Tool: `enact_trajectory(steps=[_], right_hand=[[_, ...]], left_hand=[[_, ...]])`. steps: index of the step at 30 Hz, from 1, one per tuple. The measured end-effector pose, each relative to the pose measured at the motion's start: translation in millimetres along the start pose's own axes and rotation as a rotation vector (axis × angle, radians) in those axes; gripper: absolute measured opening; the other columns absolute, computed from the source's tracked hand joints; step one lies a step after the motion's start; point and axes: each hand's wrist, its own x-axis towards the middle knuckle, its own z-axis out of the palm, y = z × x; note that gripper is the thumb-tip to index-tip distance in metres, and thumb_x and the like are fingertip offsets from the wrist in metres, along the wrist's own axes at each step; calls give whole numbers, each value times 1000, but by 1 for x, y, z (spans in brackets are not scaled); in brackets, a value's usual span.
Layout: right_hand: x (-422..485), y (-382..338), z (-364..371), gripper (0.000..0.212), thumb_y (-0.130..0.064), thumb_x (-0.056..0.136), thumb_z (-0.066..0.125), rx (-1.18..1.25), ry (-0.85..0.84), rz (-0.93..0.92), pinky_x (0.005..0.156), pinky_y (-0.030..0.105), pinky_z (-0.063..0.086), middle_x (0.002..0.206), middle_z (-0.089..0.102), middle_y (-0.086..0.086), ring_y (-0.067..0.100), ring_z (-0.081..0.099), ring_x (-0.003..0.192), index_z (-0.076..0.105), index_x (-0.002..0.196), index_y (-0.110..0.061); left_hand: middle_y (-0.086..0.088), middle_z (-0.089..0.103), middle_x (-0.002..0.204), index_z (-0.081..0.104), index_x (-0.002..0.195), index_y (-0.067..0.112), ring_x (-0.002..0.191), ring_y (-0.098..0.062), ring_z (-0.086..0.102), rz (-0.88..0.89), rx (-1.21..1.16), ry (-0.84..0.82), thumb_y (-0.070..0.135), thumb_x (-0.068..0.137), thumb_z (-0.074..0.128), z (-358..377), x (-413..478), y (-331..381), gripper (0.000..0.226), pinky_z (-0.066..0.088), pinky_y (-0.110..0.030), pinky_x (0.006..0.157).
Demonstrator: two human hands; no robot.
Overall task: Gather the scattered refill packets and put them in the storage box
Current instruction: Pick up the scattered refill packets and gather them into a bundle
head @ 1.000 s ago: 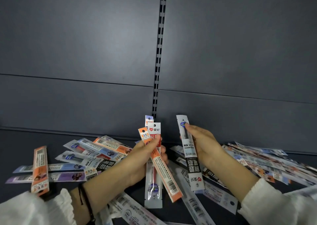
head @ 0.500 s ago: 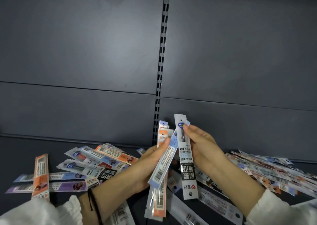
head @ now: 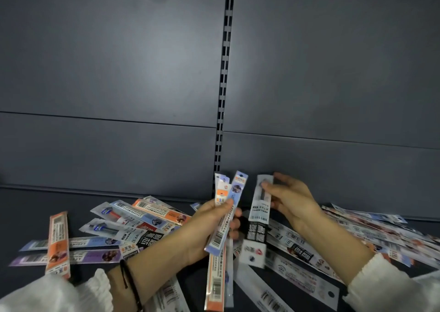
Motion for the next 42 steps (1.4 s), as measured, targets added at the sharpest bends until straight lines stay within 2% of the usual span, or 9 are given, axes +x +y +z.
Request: enact_trajectory(steps=[5,9,16,22,26,29,32,37,42], right_hand=[[1,-2,-6,34,3,88,59,418,-2,47,57,21,56,95,67,10,17,65,80,54,120,-6],[-9,-2,6,21,4,85,60,566,-84,42,61,22,59,92,70,12,19,73,79,55,103,-5],[-40,10,32,17,-9,73,77,-79,-250,-63,62,23,52,79,70,3,11,67,71,62,80,-14],[-52,11,43,13,-17,81,74,-356,-286,-178,63,19,51,83,67,4,10,62,73,66,89,-11],[-44,-5,29,9,-22,87,68,-461,-176,-140,69,23,53,92,68,2,13,64,86,67,93,-15],[-37,-17,-2,11,-23,88,66,-669,-207,-84,74,28,52,98,70,5,17,65,91,68,96,-16],[-41,-24,-36,9,-24,86,69,-886,-143,-97,75,25,51,94,70,-1,15,64,92,70,93,-20],[-69,-16,-68,42,-45,78,73,-1277,-144,10,79,27,49,107,68,1,17,62,98,69,108,-16],[-74,0,-77,48,-44,77,74,-1304,-160,-63,90,42,49,110,68,20,30,63,102,71,104,-5]], left_hand=[[3,40,59,58,101,15,43,-7,36,88,-281,38,42,95,47,-11,10,10,30,36,-19,42],[7,33,52,52,85,15,39,-5,30,202,-329,116,69,64,50,-9,13,19,58,29,-17,38],[-6,57,86,61,107,13,82,-18,58,279,-6,201,39,81,67,-16,2,19,37,46,-26,69],[-1,71,94,59,96,20,93,-16,59,313,-171,199,16,94,54,-10,1,23,7,48,-34,82],[-4,67,71,55,93,18,96,-26,69,245,-315,104,15,95,51,-14,-5,27,6,44,-48,101],[1,43,51,57,89,17,51,-16,54,236,-320,86,19,94,56,-15,-13,32,5,58,-40,73],[5,35,48,55,89,17,38,-8,33,214,-276,74,37,92,54,-8,-27,40,21,41,-21,43],[7,35,46,54,87,17,32,-5,30,96,-403,-96,74,80,37,9,-37,38,60,28,-16,32],[6,37,46,54,88,17,32,-6,31,66,-470,-137,76,81,34,35,-26,21,63,29,-16,33]])
